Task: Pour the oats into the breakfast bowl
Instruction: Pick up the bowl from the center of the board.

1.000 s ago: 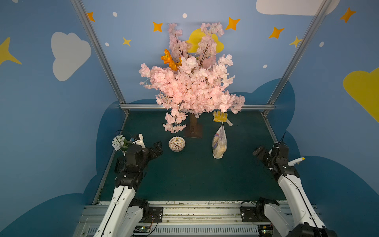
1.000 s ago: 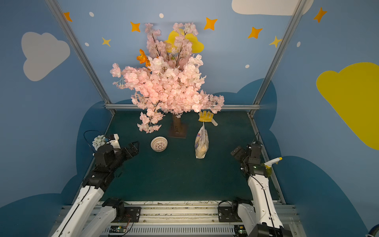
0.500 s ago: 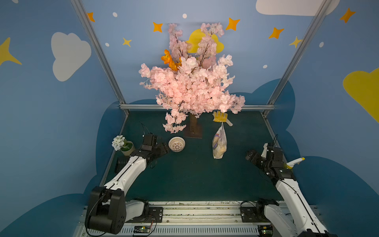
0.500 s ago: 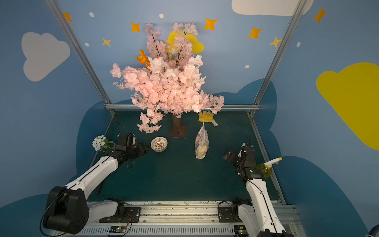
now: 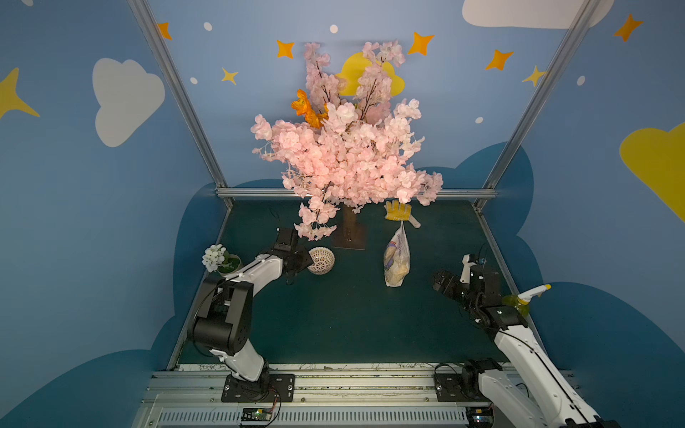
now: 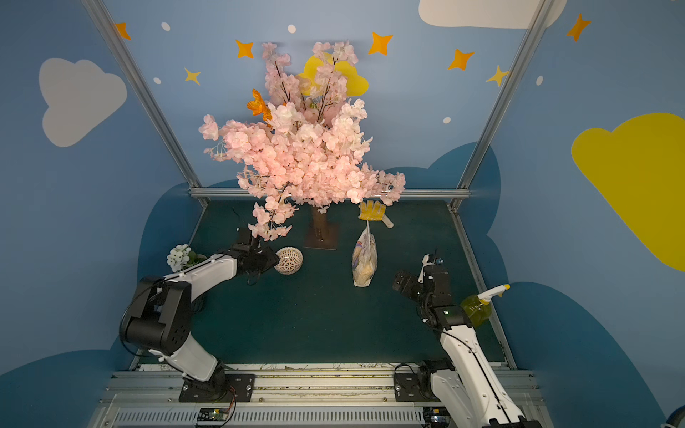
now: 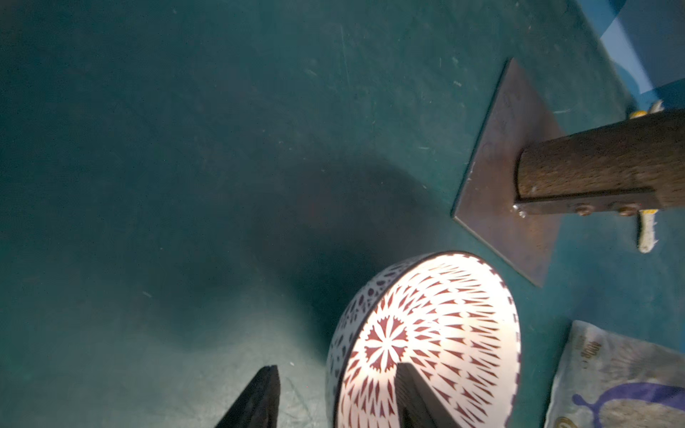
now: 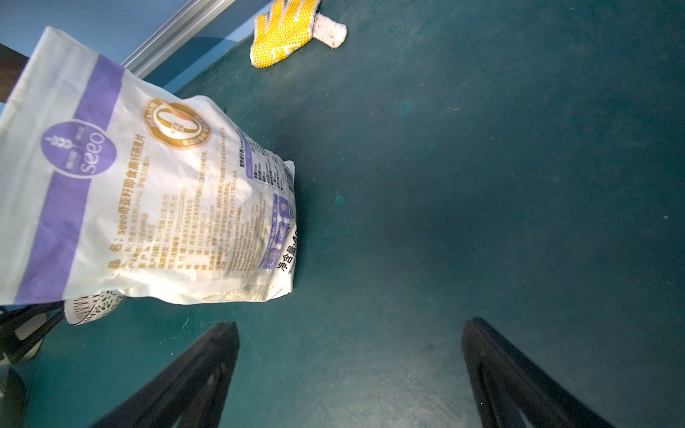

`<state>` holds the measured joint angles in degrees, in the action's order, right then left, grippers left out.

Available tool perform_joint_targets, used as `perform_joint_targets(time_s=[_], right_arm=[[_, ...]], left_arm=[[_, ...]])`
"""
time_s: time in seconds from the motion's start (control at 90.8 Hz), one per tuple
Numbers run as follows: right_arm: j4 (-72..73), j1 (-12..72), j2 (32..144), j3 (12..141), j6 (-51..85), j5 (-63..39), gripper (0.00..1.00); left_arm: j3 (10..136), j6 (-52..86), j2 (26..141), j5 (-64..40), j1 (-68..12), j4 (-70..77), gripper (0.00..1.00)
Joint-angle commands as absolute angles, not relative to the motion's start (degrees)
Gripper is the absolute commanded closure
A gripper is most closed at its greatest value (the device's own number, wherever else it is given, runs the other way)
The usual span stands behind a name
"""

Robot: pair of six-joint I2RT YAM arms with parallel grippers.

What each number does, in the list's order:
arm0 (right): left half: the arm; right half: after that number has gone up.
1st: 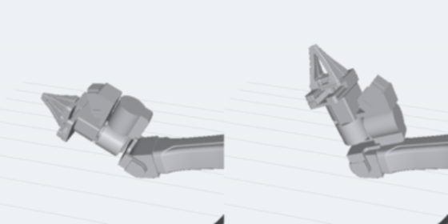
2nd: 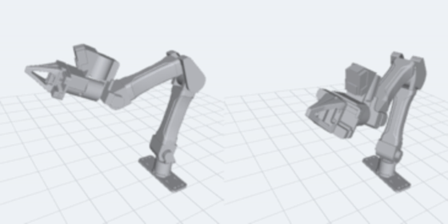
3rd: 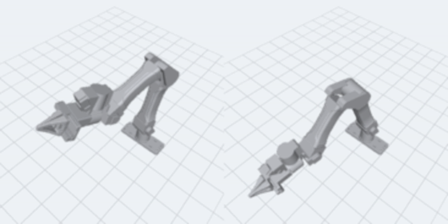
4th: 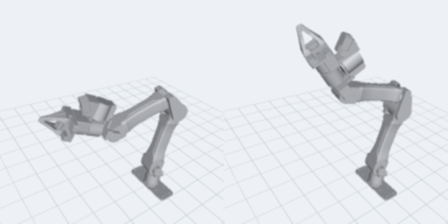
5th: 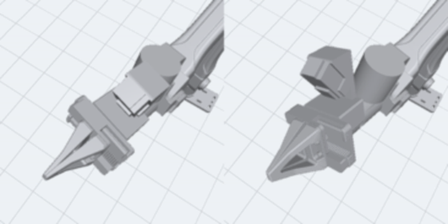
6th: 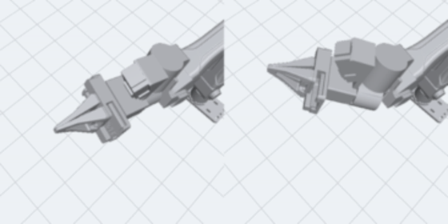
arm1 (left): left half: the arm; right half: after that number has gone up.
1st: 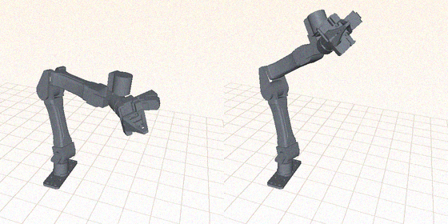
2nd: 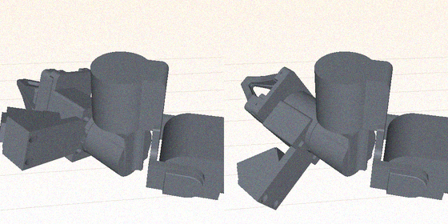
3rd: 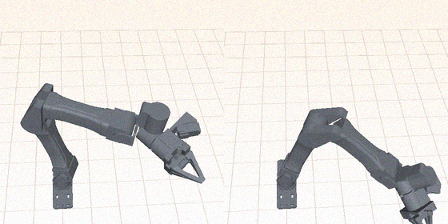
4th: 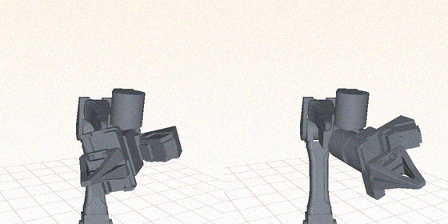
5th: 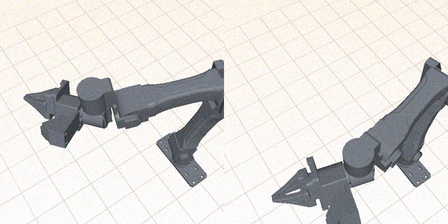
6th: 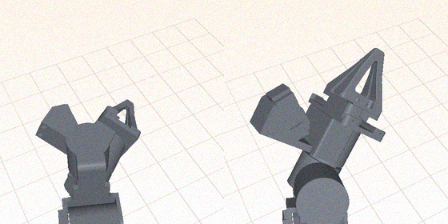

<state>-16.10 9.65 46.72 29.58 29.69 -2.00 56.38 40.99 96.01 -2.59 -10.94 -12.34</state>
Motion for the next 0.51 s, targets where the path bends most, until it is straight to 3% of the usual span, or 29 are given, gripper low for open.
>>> perform_joint_targets(time_s=[0.0,0.397,0.496], right_arm=[[-14.26,10.35,45.47,29.01,28.86,-0.5,0.02],[-14.17,11.4,47.04,29.68,28.38,-0.96,0.02],[-14.24,11.62,46.79,29.71,28.28,-0.74,0.02]], left_arm=[[58.76,41.23,98.32,-4.52,-10.92,-11.95,0.56],[57.83,40.15,101.19,-8.04,-10.83,-11.63,0.96],[57.04,39.93,100.05,-8.64,-10.88,-11.93,0.97]])
